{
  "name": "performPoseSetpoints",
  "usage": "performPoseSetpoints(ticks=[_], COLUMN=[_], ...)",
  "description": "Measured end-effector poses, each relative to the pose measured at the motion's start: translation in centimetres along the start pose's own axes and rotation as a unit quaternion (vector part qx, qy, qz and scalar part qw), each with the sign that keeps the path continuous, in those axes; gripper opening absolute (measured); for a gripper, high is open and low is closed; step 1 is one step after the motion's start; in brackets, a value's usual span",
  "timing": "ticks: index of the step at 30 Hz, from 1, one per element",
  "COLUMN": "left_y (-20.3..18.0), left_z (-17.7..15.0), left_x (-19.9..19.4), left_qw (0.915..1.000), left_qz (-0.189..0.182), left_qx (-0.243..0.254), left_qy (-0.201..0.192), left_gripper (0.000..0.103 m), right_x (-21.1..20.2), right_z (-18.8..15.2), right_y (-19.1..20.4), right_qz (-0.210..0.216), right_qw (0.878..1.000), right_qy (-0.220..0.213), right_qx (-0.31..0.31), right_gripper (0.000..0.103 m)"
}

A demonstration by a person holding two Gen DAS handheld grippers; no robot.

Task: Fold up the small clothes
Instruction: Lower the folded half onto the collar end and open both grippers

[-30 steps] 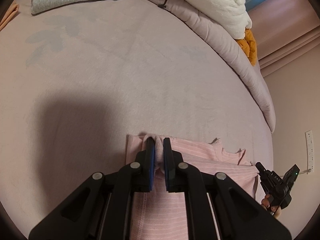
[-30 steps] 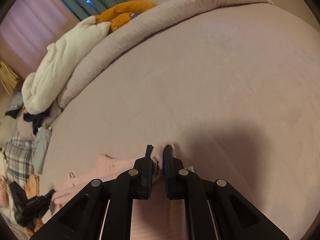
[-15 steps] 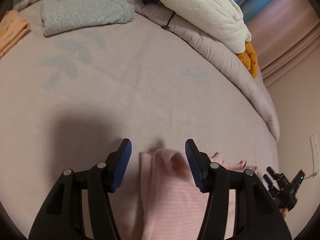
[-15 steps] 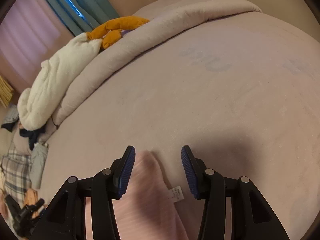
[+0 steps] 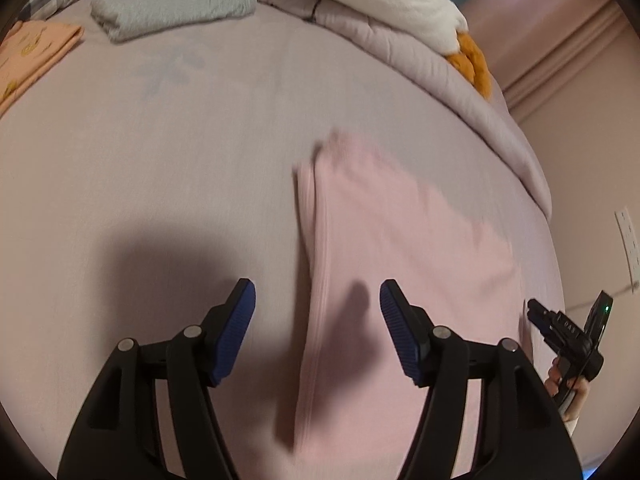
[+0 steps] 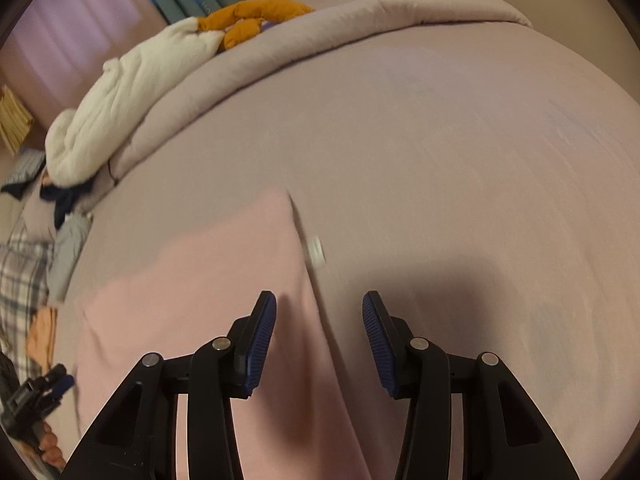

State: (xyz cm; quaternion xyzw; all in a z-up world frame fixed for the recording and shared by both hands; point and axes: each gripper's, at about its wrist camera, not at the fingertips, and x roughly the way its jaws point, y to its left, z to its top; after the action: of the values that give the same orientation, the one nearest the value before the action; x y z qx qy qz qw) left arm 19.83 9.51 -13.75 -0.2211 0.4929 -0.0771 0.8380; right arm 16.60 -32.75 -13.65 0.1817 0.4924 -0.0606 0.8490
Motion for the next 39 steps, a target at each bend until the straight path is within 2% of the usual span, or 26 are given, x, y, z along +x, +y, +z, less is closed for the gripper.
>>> performPoseSetpoints(ticks=[4, 7, 9, 11, 12, 13, 14, 18, 22, 28, 31, 39], left_y=[-0.1, -0.2, -0.1, -0.1, 0.0, 0.1, 0.2, -1.0, -1.7, -0.8, -0.8, -1.3], left_z=[-3.2, -5.2, -6.1, -6.7, -6.8, -6.8, -6.8, -6.8, -7.4, -7.5, -7.5, -7.1], left_x=[-0.5, -0.5, -0.1, 0.2, 0.3, 0.4, 0.3, -1.4, -2.0, 0.5, 0.5, -0.5], left_qw=[0.9997, 0.9989, 0.9987, 0.9990, 0.9989, 0.9987, 0.9989, 0.9995, 0.9988, 0.9987, 0.9988, 0.9988], left_qz=[-0.010, -0.032, -0.032, -0.021, -0.026, -0.031, -0.028, -0.013, -0.015, -0.005, -0.010, -0.002], left_qx=[0.005, 0.007, 0.007, 0.009, 0.006, -0.002, -0.010, 0.016, 0.036, 0.018, 0.019, 0.035], left_qy=[0.020, 0.034, 0.039, 0.039, 0.039, 0.040, 0.038, 0.023, 0.029, 0.047, 0.044, 0.034], left_gripper=[0.063, 0.062, 0.048, 0.018, 0.012, 0.010, 0.008, 0.007, 0.007, 0.010, 0.013, 0.019], right_x=[-2.0, -2.8, -3.1, -3.0, -2.9, -2.9, -2.8, -4.4, -6.2, -3.8, -2.5, -2.8], right_z=[-2.2, -3.8, -4.4, -5.0, -5.1, -5.5, -5.5, -5.5, -5.6, -6.4, -6.1, -5.8], right_y=[-1.0, -1.2, -1.3, -1.3, -1.2, -1.4, -1.3, -1.5, -2.3, -3.2, -2.3, -1.4], right_qz=[0.005, -0.002, -0.002, 0.004, 0.004, 0.002, 0.002, 0.008, 0.020, -0.004, -0.020, -0.037], right_qw=[1.000, 1.000, 1.000, 1.000, 1.000, 1.000, 1.000, 1.000, 1.000, 1.000, 1.000, 0.999], right_qy=[0.006, 0.011, 0.017, 0.023, 0.026, 0.028, 0.027, 0.003, -0.014, 0.011, 0.012, 0.002], right_qx=[0.003, 0.000, -0.003, -0.008, -0.009, -0.009, -0.008, 0.005, 0.014, 0.021, 0.015, -0.001], right_gripper=[0.047, 0.047, 0.043, 0.027, 0.023, 0.011, 0.006, 0.005, 0.005, 0.005, 0.005, 0.005])
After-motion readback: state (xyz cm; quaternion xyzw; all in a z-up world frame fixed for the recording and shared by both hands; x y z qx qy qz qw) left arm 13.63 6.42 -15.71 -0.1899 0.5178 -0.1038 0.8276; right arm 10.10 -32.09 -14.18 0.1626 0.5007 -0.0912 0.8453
